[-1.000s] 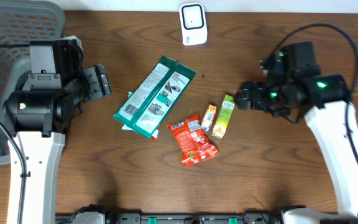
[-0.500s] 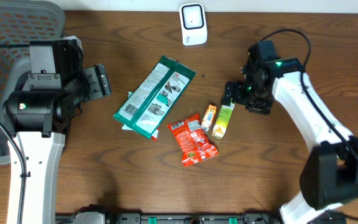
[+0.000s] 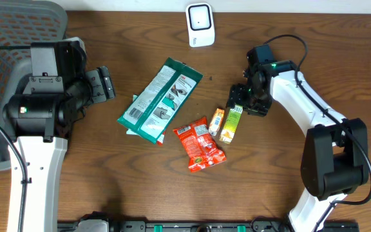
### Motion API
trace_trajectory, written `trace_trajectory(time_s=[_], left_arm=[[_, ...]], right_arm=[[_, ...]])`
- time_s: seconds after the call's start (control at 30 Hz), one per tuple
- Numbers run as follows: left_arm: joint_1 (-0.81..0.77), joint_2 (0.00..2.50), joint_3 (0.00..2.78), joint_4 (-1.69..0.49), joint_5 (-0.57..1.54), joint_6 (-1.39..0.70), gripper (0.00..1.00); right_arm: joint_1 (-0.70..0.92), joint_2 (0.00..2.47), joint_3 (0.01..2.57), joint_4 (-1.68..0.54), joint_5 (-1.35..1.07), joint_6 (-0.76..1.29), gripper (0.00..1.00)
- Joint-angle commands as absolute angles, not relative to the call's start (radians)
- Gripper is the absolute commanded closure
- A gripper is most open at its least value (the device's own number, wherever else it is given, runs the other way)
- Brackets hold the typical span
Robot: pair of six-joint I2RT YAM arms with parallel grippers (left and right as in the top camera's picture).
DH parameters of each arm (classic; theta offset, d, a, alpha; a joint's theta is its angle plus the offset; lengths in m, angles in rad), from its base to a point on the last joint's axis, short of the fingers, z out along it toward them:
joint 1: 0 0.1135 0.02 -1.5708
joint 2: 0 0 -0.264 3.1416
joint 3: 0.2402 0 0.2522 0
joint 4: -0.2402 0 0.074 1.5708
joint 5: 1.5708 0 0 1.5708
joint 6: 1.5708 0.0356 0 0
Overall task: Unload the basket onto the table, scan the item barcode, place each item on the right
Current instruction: 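Reach the right gripper to the green carton and grasp it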
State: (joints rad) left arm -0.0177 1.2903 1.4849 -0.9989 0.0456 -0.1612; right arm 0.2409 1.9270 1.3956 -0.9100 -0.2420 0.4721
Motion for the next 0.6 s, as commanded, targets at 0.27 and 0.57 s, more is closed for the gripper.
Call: trace_trajectory(time_s=[0.27, 0.57], left_arm=[[-0.019, 1.293, 1.505, -1.002, 0.036, -0.17, 0.18], [-0.019, 1.293, 1.505, -1.002, 0.036, -0.17, 0.18]], right_arm=[[0.299, 1.951, 1.359, -0.849, -0.173, 0.547, 0.34], [0.324, 1.951, 1.359, -0.857, -0.035, 0.549, 0.53]])
